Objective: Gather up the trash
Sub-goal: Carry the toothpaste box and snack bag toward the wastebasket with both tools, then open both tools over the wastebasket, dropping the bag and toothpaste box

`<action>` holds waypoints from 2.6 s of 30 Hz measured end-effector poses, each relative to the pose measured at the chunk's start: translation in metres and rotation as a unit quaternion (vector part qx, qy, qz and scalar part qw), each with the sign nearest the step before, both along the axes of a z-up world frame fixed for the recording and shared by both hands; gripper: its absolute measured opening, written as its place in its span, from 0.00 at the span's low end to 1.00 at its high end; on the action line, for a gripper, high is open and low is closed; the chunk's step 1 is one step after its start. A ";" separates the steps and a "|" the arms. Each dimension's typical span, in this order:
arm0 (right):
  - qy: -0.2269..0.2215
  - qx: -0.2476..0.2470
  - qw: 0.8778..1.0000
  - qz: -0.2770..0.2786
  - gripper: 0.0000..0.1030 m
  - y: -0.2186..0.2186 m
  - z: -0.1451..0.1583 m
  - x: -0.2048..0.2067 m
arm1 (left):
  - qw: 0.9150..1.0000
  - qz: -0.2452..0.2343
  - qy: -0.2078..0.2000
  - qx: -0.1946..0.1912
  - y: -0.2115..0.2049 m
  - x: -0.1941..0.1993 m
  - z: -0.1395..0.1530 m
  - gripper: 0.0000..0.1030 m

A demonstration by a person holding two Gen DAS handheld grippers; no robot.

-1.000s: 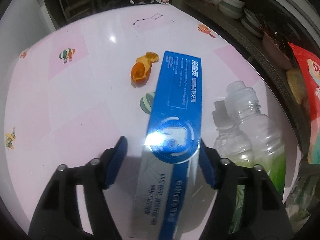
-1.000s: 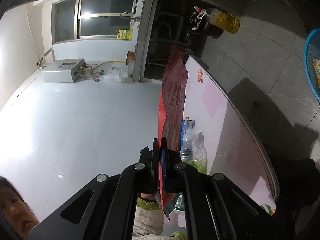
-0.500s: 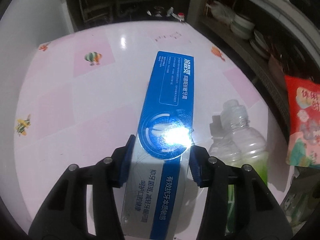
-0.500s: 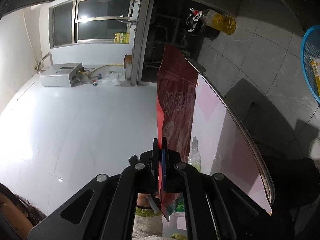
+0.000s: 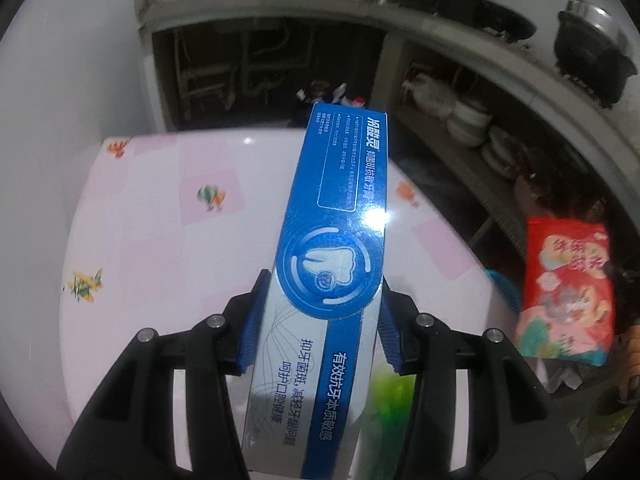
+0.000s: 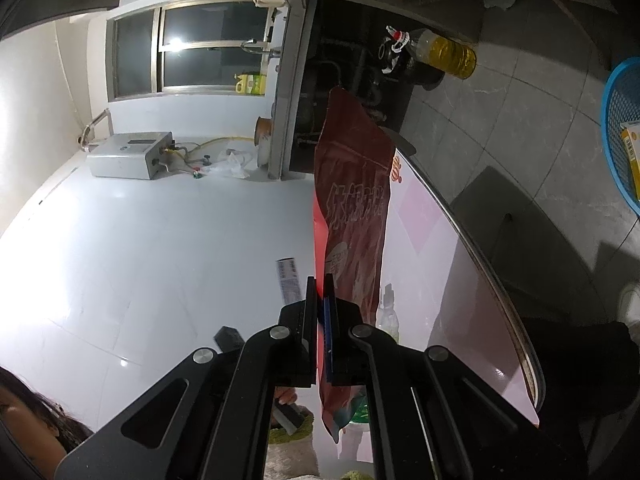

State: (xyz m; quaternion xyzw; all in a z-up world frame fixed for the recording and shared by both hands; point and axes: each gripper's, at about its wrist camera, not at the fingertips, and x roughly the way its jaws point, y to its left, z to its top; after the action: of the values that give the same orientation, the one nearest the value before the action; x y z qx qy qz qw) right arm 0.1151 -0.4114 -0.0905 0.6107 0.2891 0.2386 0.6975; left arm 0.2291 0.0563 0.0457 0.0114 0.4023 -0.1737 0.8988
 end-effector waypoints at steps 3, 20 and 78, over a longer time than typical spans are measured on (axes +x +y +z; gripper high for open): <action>-0.003 0.002 1.000 -0.005 0.03 -0.004 -0.001 -0.004 | 1.000 -0.017 -0.011 -0.013 -0.015 -0.007 0.011 0.45; 0.000 0.034 0.996 -0.086 0.03 -0.063 -0.024 -0.053 | 0.980 -0.187 0.024 -0.057 -0.182 -0.030 0.016 0.45; 0.304 0.016 0.910 -0.281 0.37 -0.171 -0.287 -0.143 | 0.926 -0.206 0.316 -0.001 -0.490 0.009 -0.221 0.76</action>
State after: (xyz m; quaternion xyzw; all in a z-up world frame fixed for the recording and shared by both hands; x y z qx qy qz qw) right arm -0.0284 -0.5828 -0.3779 0.7207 0.2992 -0.1601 0.6045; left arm 0.2379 -0.4332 -0.1753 0.0381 0.6539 -0.3497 0.6698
